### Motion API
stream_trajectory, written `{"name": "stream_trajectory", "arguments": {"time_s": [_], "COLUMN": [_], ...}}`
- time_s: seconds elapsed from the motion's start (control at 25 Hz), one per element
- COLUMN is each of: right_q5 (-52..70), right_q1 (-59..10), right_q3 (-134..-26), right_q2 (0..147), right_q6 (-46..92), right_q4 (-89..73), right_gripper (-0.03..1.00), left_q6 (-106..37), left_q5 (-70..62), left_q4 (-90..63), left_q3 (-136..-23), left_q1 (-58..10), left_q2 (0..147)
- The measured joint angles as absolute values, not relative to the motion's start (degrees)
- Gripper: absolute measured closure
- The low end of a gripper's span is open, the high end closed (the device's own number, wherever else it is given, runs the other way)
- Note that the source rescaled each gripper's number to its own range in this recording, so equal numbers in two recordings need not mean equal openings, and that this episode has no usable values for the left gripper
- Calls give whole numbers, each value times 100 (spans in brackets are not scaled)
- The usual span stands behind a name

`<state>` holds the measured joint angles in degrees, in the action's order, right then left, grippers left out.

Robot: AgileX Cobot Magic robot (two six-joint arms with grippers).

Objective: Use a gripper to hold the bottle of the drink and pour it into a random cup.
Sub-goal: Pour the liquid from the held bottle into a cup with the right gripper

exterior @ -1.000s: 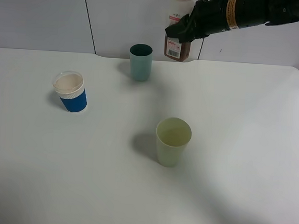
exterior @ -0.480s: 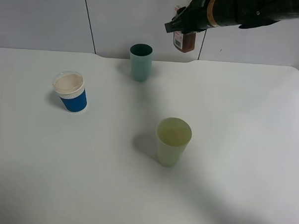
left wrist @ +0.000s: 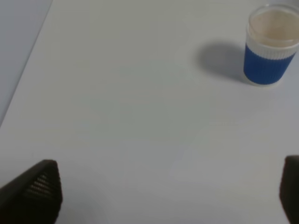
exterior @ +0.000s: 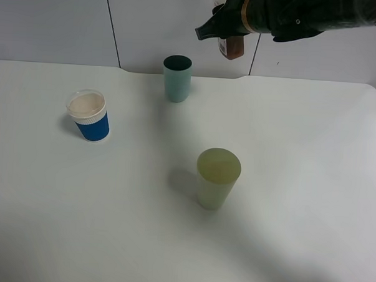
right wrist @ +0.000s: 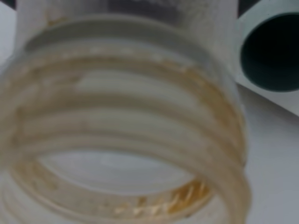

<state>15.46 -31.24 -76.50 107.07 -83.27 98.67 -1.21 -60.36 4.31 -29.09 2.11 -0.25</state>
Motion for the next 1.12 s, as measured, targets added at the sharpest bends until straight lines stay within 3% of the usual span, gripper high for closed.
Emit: {"name": "stream_trajectory", "arguments": {"time_s": [0.28,0.76,0.96,1.12], "right_q5": [1803,1768,1667,1655], "right_q1": [-3135,-2749,-2718,-2718], "right_q3": [-7650,-7650,-7650,-7650], "right_q2": [10707,10707,10707,10707], "right_q6": [-7345,-4099,-3932,-4763], "right_q4": [9009,5973,5931,6590], "right_gripper": [96,96,96,96], "left_q6": [-121,-121,-121,-121], "left_q5": [-6036,-6036,-6036,-6036], "left_q4": [431,431,431,431], "left_q3": [-2909,-2909,-2909,-2909], "left_q1": [211,211,211,211], "left_q2": [-25,-25,-25,-25]}}
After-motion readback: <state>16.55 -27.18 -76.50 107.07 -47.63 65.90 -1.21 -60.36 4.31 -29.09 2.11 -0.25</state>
